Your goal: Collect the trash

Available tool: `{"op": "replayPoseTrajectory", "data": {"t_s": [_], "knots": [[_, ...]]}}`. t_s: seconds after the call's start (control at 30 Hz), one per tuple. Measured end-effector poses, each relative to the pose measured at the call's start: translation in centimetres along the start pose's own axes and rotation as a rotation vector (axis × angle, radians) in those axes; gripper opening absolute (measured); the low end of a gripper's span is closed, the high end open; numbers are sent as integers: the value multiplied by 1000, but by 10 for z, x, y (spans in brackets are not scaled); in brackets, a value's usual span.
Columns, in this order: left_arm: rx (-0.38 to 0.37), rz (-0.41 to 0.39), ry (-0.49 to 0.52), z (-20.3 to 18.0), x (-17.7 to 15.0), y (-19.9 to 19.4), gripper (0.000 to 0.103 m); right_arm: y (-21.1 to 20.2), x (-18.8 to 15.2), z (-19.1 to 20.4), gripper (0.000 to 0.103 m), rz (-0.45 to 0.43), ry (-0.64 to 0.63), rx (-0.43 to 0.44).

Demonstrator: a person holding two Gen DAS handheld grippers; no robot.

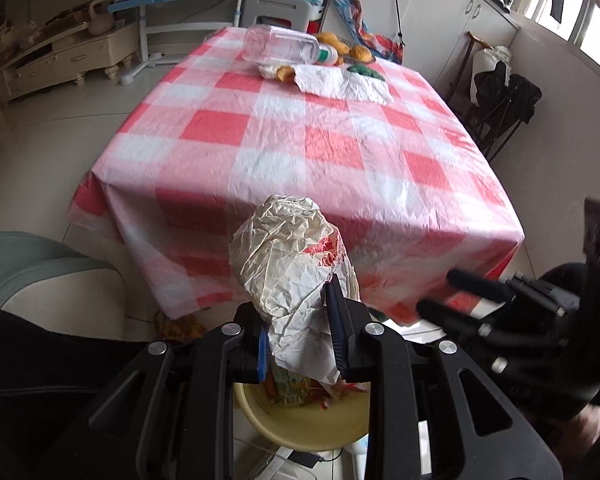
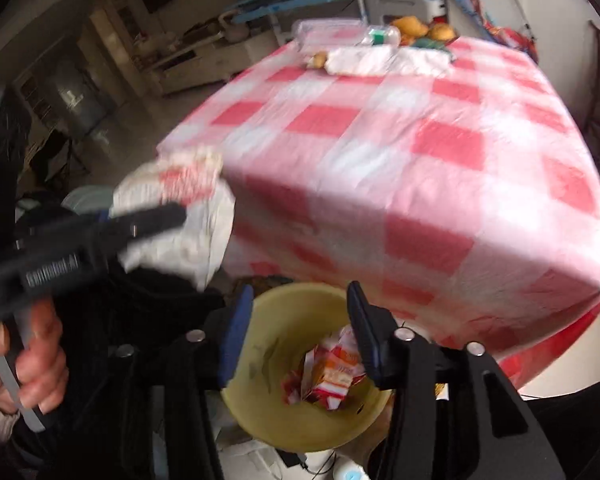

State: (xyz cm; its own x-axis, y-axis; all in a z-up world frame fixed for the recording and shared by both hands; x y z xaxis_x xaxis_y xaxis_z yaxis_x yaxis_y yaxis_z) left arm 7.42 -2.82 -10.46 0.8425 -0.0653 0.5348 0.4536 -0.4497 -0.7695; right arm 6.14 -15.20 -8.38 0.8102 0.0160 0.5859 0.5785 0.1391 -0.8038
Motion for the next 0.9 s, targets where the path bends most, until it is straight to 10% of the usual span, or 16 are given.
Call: {"op": "replayPoseTrajectory", "data": {"t_s": [0.2, 0.53, 0.9], "knots": [[35, 137, 120, -16, -29, 19, 37, -19, 16, -14, 67, -137, 107, 12], [55, -51, 24, 1, 3, -10, 63, -14, 18, -10, 73, -156, 87, 1], [64, -126, -76, 21, 14, -20, 69, -11, 16, -10, 76, -148, 80, -12]]}}
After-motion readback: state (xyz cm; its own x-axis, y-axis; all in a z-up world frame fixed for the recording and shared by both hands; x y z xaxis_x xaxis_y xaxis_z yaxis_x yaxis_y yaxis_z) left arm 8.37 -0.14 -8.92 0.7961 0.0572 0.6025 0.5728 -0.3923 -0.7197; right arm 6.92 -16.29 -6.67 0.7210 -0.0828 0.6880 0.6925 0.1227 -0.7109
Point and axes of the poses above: each gripper's, at about its wrist camera, not at the fingertips, and y roughly the way its jaws point, z to its left, x to its top, the point moved 8 cm from there along y, roughly the way its jaws point, and after that the axes turned 11 degrees about -x, right-handed, at the moved point
